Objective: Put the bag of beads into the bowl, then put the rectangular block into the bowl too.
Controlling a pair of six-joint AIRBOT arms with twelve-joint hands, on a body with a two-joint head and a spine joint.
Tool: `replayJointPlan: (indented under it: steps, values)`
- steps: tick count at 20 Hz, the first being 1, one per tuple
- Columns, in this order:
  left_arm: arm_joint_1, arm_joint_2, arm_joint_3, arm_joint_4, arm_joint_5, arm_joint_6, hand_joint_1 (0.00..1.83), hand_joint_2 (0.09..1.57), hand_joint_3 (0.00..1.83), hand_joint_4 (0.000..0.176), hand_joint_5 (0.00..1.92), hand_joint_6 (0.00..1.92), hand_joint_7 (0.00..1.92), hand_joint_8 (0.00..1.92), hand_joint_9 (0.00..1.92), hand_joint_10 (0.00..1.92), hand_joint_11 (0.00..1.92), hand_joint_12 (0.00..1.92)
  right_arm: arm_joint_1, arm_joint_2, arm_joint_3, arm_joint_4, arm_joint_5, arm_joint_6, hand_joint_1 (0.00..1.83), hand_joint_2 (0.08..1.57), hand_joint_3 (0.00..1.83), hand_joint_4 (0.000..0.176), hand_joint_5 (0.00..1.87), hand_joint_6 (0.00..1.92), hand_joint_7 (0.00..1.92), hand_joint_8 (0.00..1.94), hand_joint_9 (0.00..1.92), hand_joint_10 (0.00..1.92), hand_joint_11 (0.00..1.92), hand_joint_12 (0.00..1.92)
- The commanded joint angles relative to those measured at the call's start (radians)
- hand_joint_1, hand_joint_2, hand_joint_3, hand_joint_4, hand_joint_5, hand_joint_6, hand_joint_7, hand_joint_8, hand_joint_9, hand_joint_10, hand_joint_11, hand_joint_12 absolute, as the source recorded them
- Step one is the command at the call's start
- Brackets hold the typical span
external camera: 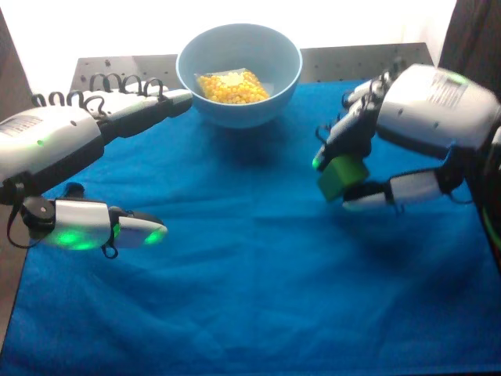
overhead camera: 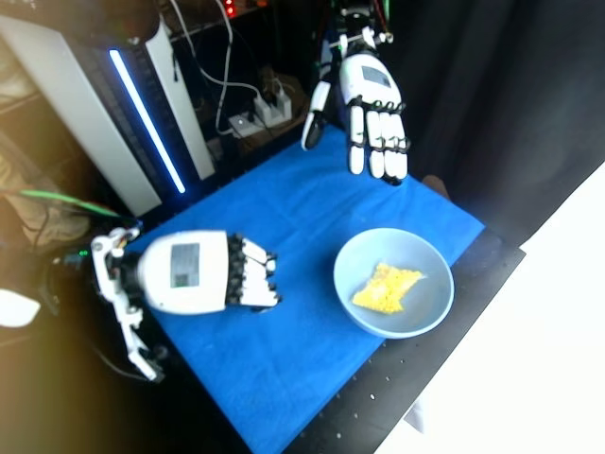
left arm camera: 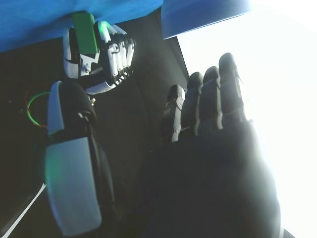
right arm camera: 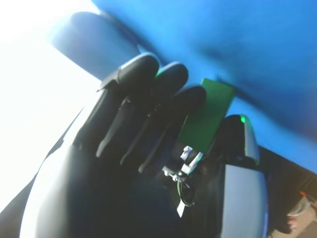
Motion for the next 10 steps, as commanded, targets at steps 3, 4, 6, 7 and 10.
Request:
replayJointPlan:
  steps: [3, 4, 6, 7, 10]
  values:
    - [-0.007, -0.009, 0.005, -0.012, -0.124, -0.007, 0.77, 0.98, 0.00, 0.106, 0.09, 0.00, 0.10, 0.00, 0.03, 0.01, 0.00, 0.11, 0.069, 0.038, -0.009, 0.018, 0.139, 0.000, 1.27, 1.11, 0.00, 0.000, 0.93, 0.88, 1.08, 1.05, 0.98, 1.26, 0.73, 1.73]
    - [-0.006, -0.010, 0.005, -0.012, -0.125, -0.007, 0.78, 0.98, 0.00, 0.101, 0.09, 0.00, 0.11, 0.00, 0.04, 0.01, 0.00, 0.05, 0.093, 0.039, -0.004, 0.011, 0.139, 0.000, 1.27, 1.10, 0.00, 0.000, 0.97, 0.82, 1.08, 1.06, 0.96, 1.33, 0.72, 1.78]
    - [-0.006, -0.010, 0.006, -0.013, -0.126, -0.009, 0.79, 0.98, 0.00, 0.090, 0.09, 0.00, 0.11, 0.00, 0.04, 0.01, 0.02, 0.05, 0.146, 0.036, 0.032, 0.007, 0.138, 0.000, 1.24, 1.11, 0.00, 0.000, 0.96, 0.85, 1.04, 1.10, 0.97, 1.32, 0.82, 1.69]
    - [-0.006, -0.010, 0.007, -0.013, -0.127, -0.011, 0.79, 0.98, 0.00, 0.088, 0.09, 0.00, 0.11, 0.00, 0.04, 0.00, 0.00, 0.11, 0.184, 0.002, 0.071, 0.007, 0.133, 0.000, 1.24, 1.12, 0.00, 0.000, 0.94, 0.88, 1.03, 1.12, 0.96, 1.32, 0.82, 1.68]
    - [-0.007, -0.011, 0.009, -0.013, -0.130, -0.011, 0.77, 0.99, 0.00, 0.105, 0.09, 0.00, 0.11, 0.00, 0.02, 0.00, 0.00, 0.02, 0.243, -0.061, 0.142, 0.007, 0.097, 0.000, 1.14, 1.07, 0.00, 0.000, 1.07, 0.86, 1.13, 0.79, 1.09, 1.20, 0.95, 1.55]
